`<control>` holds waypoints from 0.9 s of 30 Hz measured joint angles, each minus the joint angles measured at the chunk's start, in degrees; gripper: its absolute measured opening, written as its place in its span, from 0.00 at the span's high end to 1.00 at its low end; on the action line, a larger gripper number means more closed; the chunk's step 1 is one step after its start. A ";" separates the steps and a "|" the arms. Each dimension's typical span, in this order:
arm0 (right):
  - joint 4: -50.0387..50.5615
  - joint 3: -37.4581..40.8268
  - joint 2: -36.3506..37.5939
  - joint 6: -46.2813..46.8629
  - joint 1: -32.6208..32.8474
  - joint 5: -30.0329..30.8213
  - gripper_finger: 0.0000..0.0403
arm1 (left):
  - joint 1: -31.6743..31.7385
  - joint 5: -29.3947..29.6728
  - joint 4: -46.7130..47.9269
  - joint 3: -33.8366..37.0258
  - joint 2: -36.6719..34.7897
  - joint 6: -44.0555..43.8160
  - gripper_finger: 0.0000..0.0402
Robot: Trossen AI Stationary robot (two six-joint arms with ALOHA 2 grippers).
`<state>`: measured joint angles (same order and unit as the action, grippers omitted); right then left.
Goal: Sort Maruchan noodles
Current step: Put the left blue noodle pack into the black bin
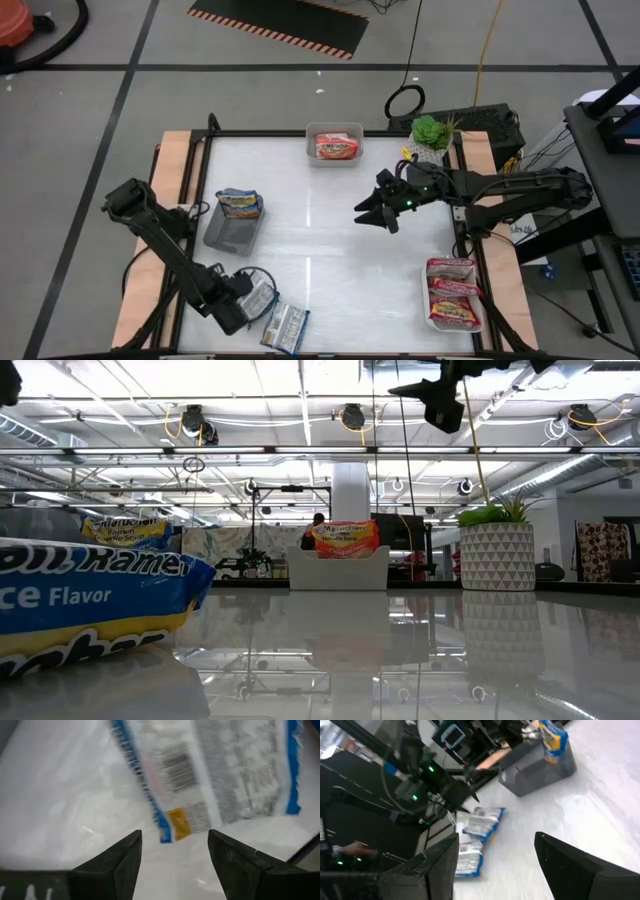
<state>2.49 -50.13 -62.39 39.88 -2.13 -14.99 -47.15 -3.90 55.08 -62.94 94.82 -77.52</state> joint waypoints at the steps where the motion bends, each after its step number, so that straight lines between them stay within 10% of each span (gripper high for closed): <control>1: -0.63 0.00 0.00 0.13 0.00 -0.04 0.37 | -0.52 0.29 -0.64 0.00 0.21 1.61 0.43; 27: -0.95 0.00 0.04 -0.66 1.73 3.15 0.37 | -7.79 3.17 -12.29 10.62 2.34 1.53 0.43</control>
<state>1.54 -50.13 -62.35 39.23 -0.40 -11.84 -54.94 -0.73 42.79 -52.31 97.16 -75.99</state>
